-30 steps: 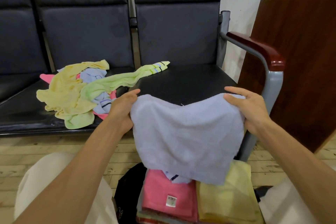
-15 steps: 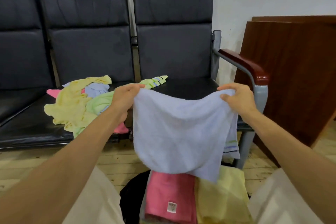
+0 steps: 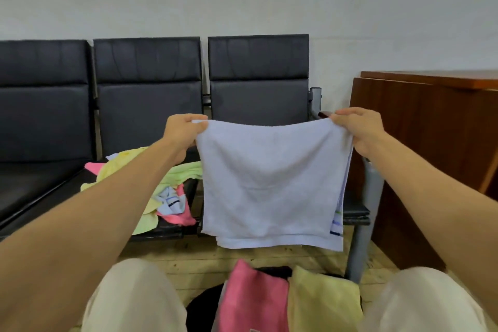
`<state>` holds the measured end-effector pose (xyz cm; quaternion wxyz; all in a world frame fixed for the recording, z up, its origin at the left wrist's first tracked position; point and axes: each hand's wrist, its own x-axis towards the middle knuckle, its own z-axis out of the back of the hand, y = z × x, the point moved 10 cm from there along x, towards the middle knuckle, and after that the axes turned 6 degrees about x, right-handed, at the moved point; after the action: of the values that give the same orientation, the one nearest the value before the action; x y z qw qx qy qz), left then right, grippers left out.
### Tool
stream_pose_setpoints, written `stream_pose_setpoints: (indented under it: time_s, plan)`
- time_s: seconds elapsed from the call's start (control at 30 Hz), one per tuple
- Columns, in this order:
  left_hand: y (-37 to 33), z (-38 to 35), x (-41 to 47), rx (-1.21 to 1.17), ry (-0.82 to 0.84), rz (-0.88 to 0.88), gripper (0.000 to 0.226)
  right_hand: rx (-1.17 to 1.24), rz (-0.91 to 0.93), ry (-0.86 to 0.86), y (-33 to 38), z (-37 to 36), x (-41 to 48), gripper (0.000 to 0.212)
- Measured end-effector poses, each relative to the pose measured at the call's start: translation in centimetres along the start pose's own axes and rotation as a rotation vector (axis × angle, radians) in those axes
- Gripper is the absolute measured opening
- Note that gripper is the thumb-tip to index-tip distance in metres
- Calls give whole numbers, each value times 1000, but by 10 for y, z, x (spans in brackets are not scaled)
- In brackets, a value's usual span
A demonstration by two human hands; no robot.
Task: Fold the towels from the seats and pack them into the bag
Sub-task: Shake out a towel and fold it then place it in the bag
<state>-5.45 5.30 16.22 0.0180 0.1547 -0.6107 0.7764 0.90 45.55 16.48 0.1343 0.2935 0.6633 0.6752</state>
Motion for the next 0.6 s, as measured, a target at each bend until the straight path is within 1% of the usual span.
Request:
stream_pose_setpoints:
  time_s: [0.03,0.17,0.33,0.43,0.6]
  plan:
    - [2,2,-1,-25,-7,23,9,-12,-3,4,1,0,-1,11]
    - [7,7,-3,-6,19,53,18,-115,8,-14,3,2,-1,11]
    - [11,8,-4,3,21,72,25,-254,68,-52,8,5,0,18]
    - [12,13,-1,97,-14,40,28,-320,103,-51,10,7,0,23]
    - [9,22,0,248,-92,-22,22,-405,138,-15,10,5,-1,27]
